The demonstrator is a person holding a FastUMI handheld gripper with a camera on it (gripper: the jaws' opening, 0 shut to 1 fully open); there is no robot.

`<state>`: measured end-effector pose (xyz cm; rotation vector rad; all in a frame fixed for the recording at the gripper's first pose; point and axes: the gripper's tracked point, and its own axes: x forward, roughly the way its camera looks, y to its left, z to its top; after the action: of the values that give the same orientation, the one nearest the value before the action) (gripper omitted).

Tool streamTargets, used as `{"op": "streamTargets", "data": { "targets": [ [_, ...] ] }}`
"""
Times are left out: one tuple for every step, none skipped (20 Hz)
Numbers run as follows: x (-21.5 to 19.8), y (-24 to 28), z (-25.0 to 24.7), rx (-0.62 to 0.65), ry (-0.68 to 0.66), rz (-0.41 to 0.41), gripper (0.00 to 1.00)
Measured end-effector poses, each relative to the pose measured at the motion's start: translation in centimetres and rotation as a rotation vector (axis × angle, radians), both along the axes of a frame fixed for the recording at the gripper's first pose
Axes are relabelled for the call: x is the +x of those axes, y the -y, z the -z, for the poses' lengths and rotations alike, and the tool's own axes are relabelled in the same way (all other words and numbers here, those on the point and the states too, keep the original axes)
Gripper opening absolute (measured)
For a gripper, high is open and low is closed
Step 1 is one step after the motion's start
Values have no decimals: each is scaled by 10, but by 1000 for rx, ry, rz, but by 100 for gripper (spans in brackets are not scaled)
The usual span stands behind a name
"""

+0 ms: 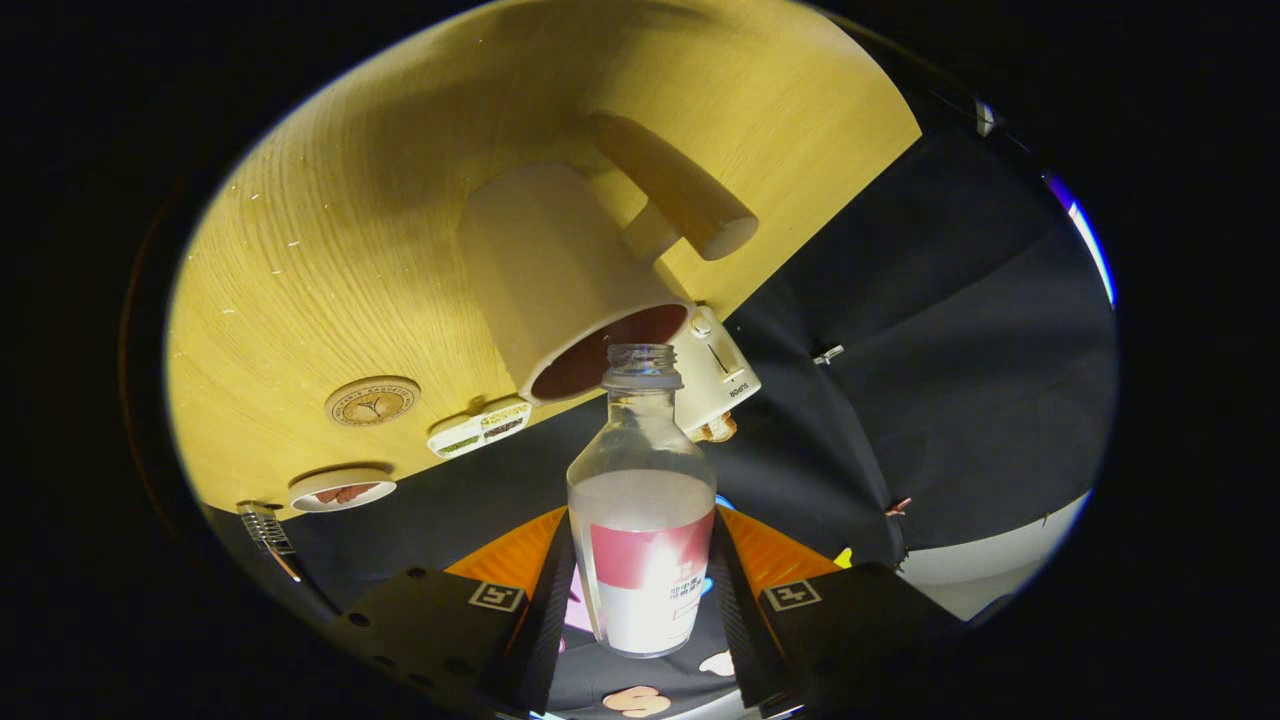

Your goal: Take the bottle from table, then pour the juice into the cup, finally place the bottle on the coaster

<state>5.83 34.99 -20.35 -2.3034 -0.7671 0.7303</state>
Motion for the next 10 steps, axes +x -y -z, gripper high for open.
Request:
{"op": "streamTargets", "data": {
  "targets": [
    [2,3,1,0,-4,9,71],
    [4,4,1,2,-8,16,71],
    [5,5,0,8,-8,19,71],
    [6,6,0,12,-12,25,71],
    [7,8,2,15,-26,35,71],
    [8,8,3,28,-37,39,71],
    [8,8,2,44,-46,44,71],
    [9,9,1,63,-62,59,71],
    [11,12,2,87,-89,89,71],
    [14,16,3,119,-121,127,71]
  ]
}}
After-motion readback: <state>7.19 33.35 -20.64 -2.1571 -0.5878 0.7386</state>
